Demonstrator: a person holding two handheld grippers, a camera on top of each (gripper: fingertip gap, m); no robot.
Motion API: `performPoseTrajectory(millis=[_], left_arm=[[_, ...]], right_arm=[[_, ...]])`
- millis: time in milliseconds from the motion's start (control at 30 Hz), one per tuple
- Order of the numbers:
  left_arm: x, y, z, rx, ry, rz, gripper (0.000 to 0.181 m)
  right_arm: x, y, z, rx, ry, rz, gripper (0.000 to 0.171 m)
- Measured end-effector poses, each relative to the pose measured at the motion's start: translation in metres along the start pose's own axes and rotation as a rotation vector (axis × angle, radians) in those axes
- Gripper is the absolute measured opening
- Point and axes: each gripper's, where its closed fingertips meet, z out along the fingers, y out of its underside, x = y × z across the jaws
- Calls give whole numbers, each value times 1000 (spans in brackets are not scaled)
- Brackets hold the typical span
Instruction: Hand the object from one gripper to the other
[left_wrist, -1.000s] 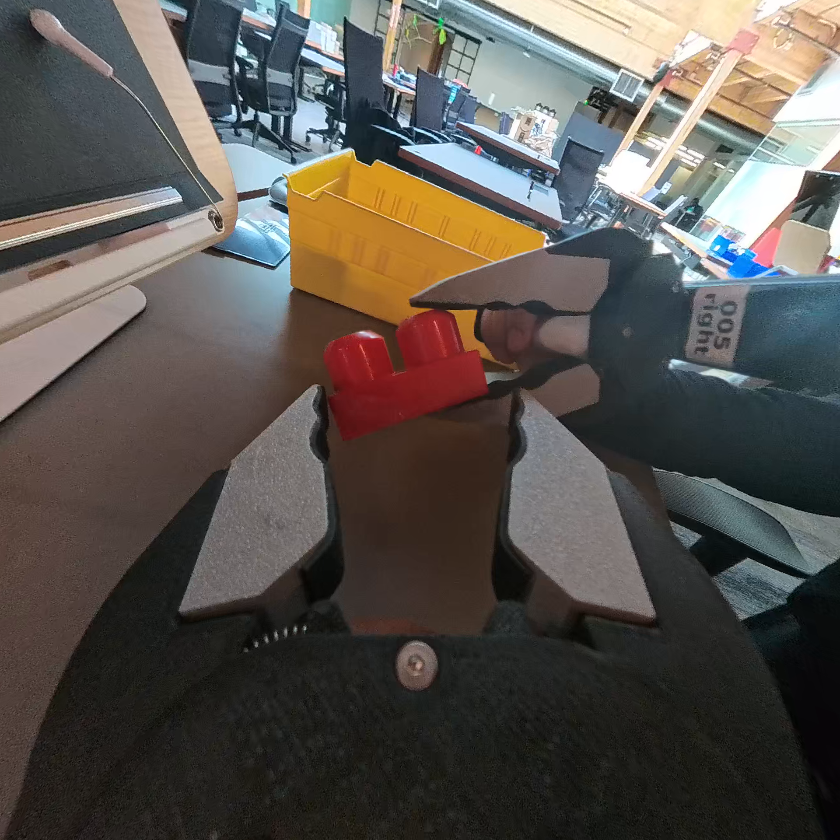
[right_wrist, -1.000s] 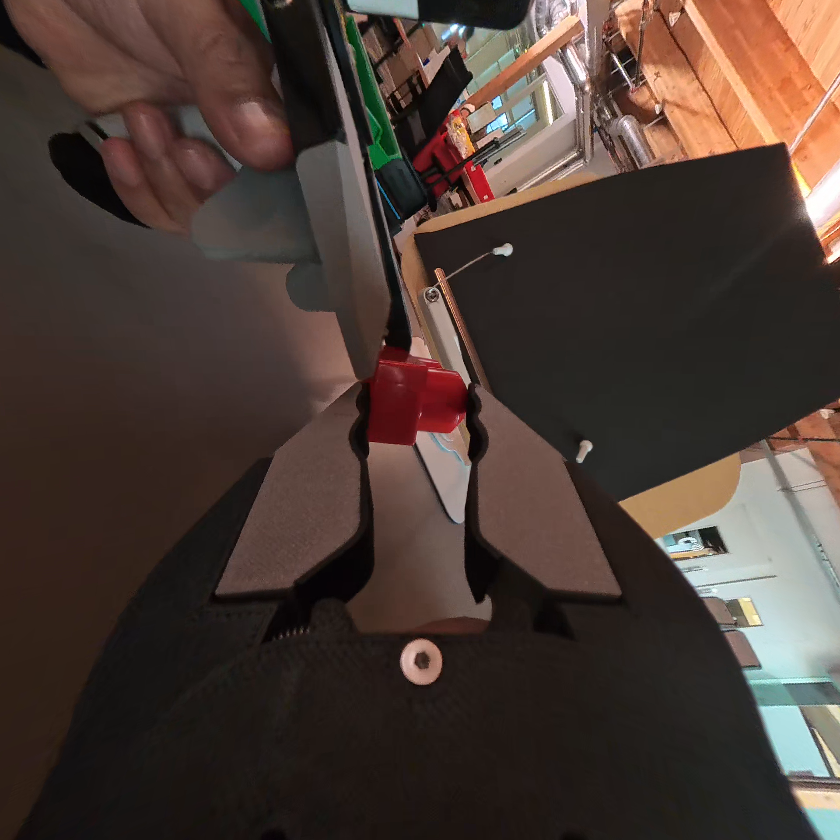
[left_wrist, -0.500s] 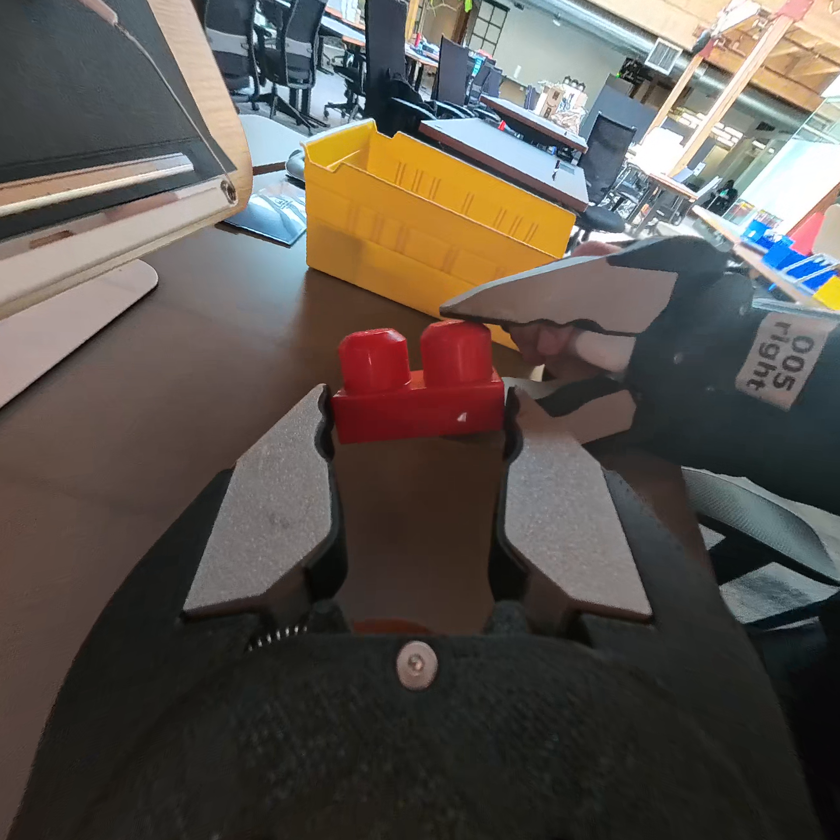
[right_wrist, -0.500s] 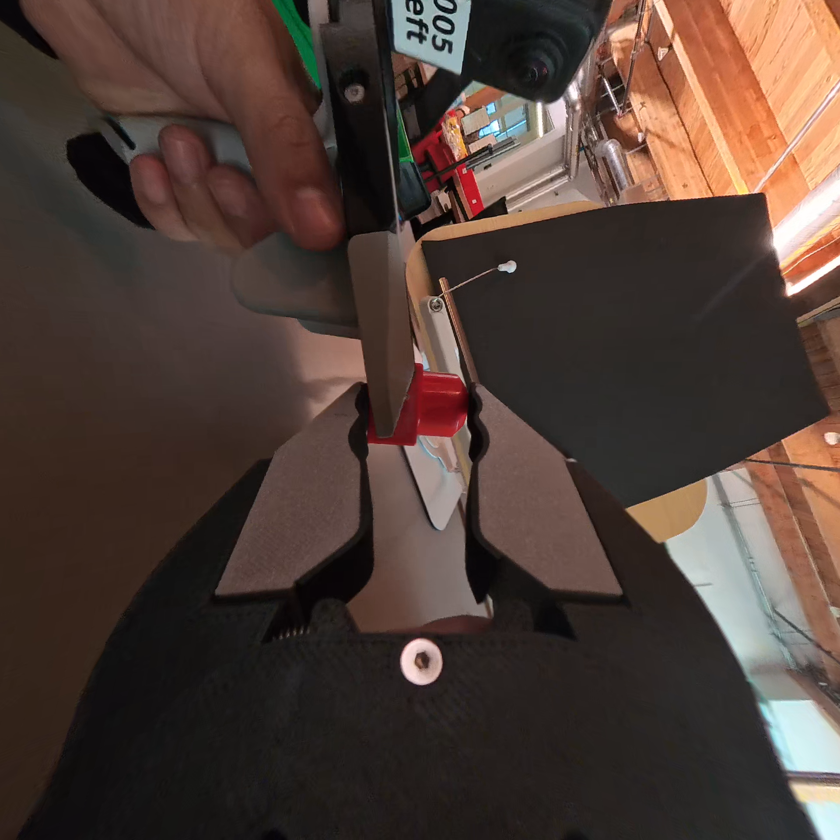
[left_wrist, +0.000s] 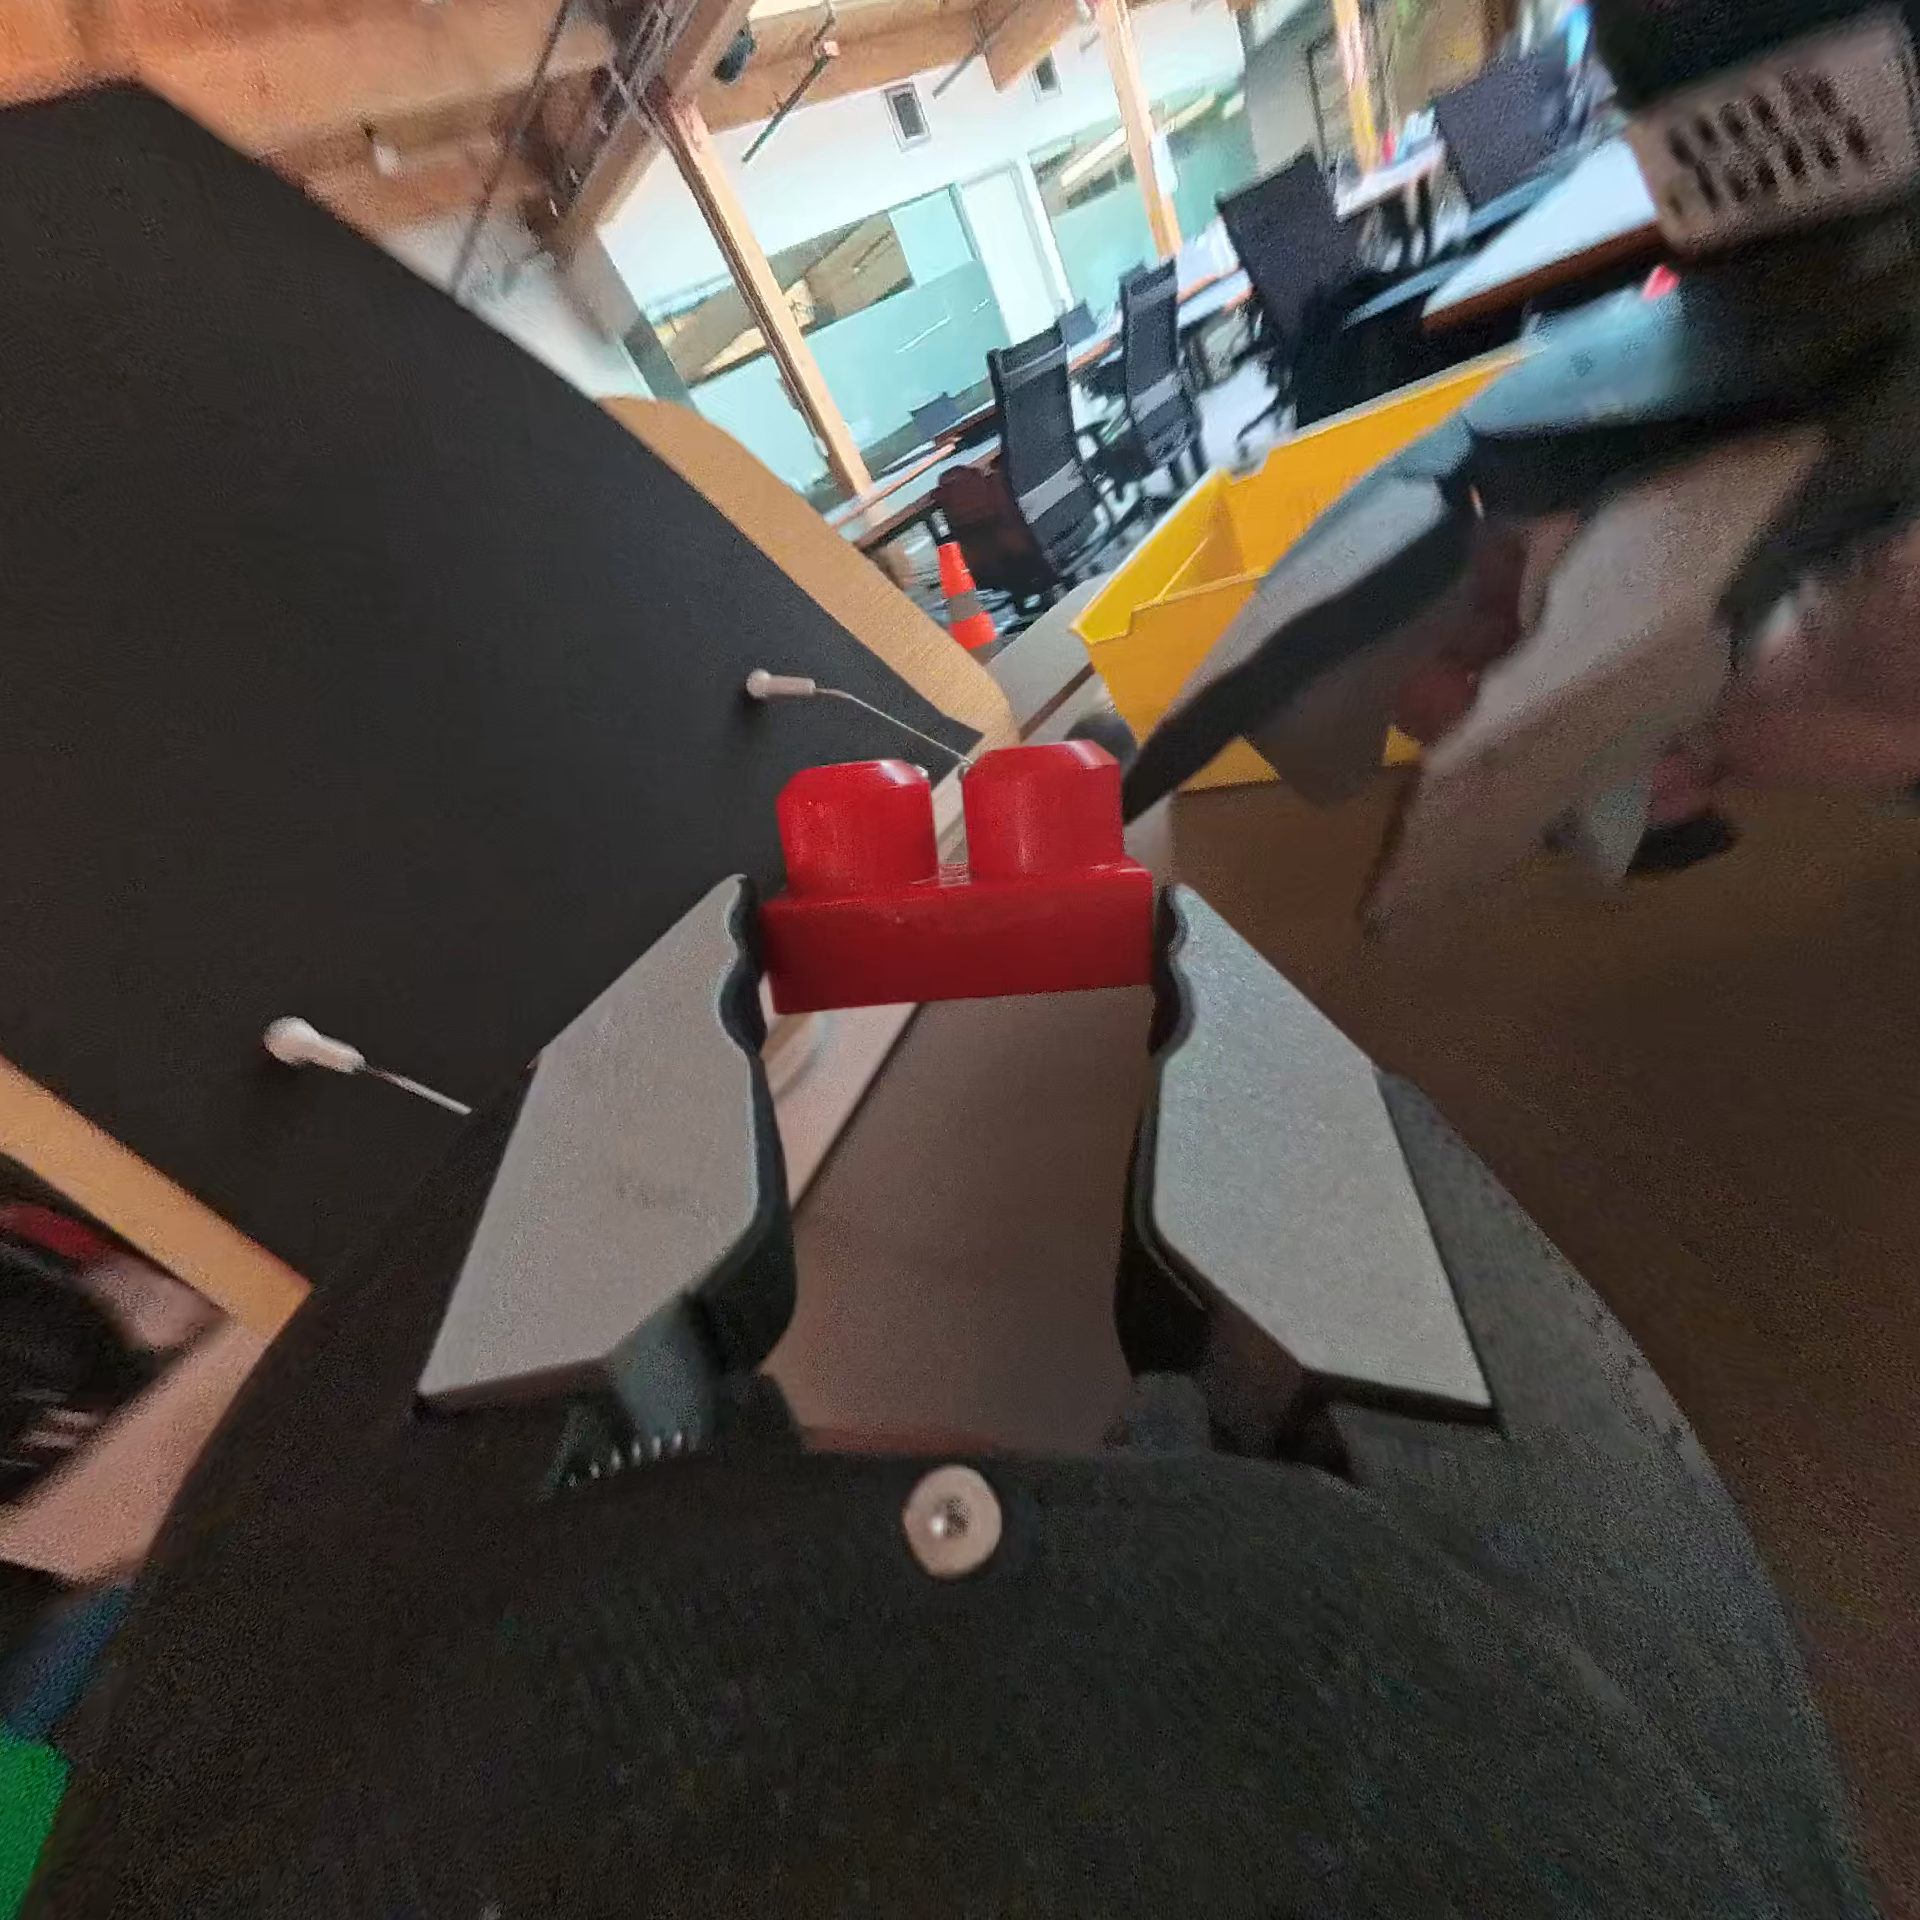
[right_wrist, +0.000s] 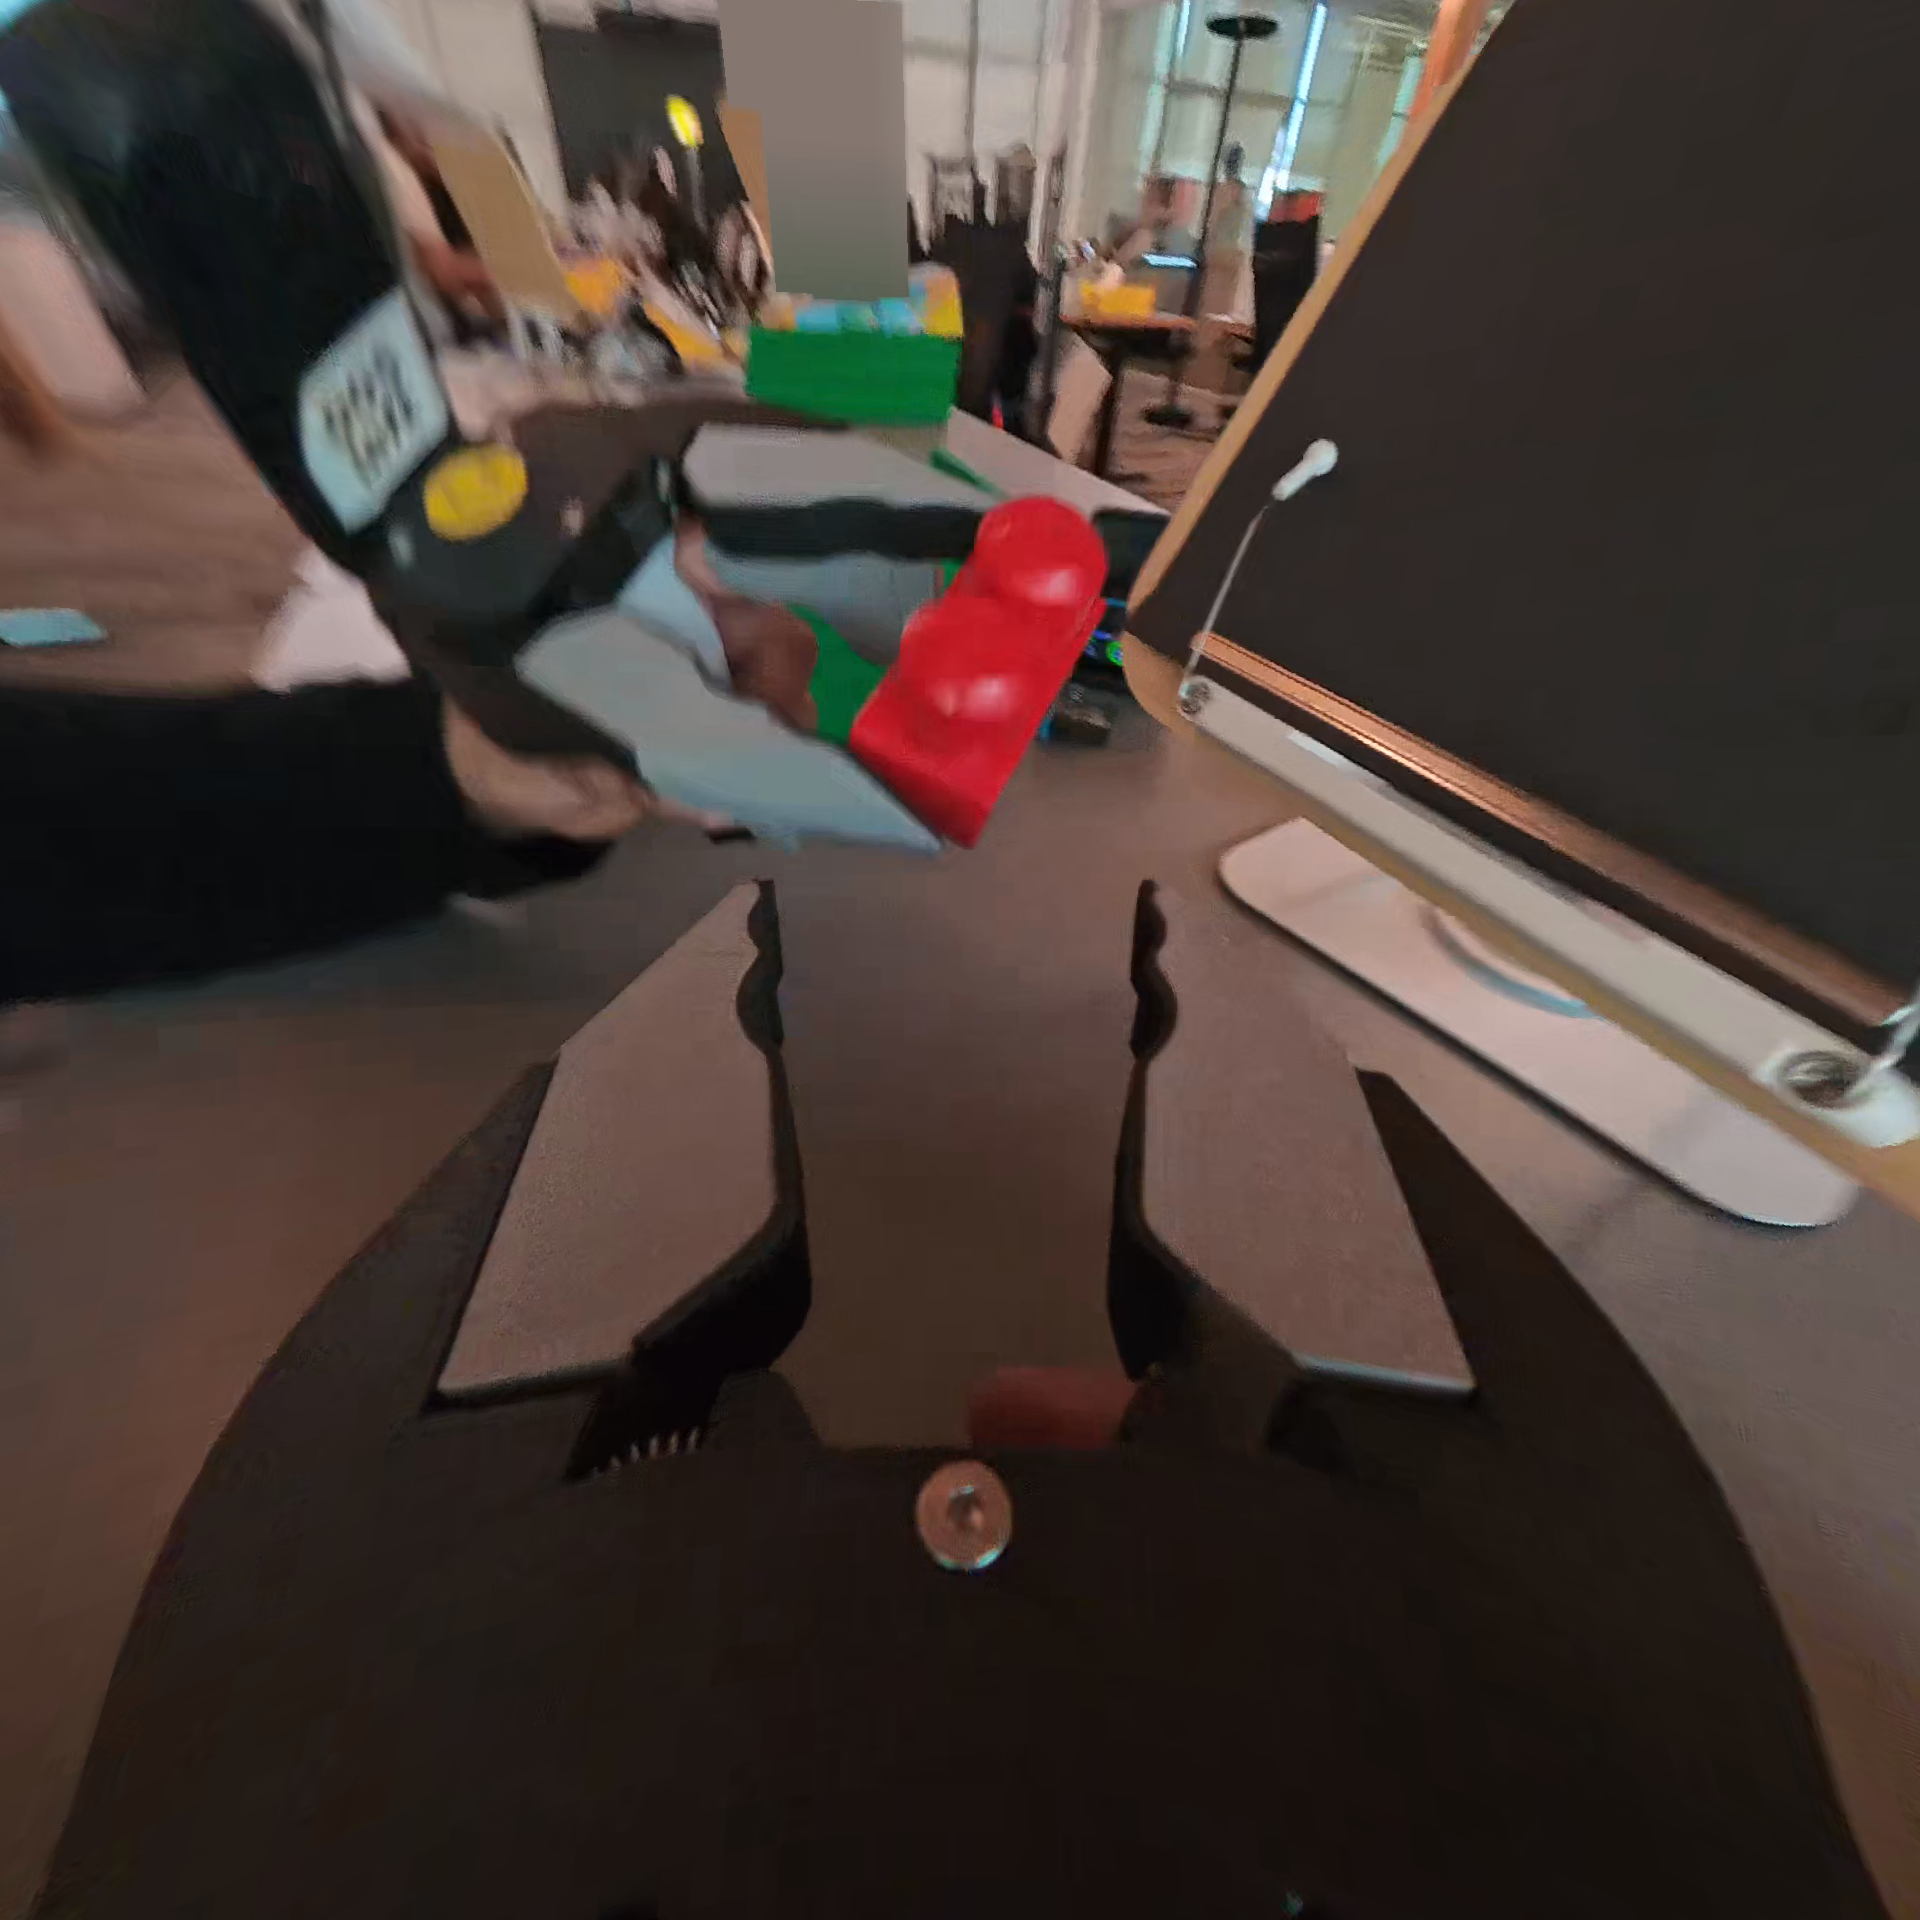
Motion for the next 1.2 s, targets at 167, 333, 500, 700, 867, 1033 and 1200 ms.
performPoseTrajectory(millis=[167, 333, 500, 700, 867, 1033, 1200], left_arm=[[35, -2, 6, -17, -38, 437, 73], [48, -2, 10, -23, -28, 476, 73], [46, 3, 12, -28, -23, 413, 70], [43, 19, 11, -88, 184, -51, 68], [37, 24, 8, -102, 271, -284, 71], [51, 16, 7, -84, 426, -550, 77], [61, -4, 1, 3, 535, -636, 64]], right_arm=[[-1, -7, -2, 65, -96, 206, 69], [-13, 15, 11, -57, -155, 240, 43], [-3, 22, 13, -110, -55, 130, 34], [28, 26, 0, -172, 160, -117, 34], [41, 36, -5, -305, 299, -413, 34], [25, 21, -3, -280, 382, -780, 34], [16, 11, 0, -279, 482, -1075, 34]])
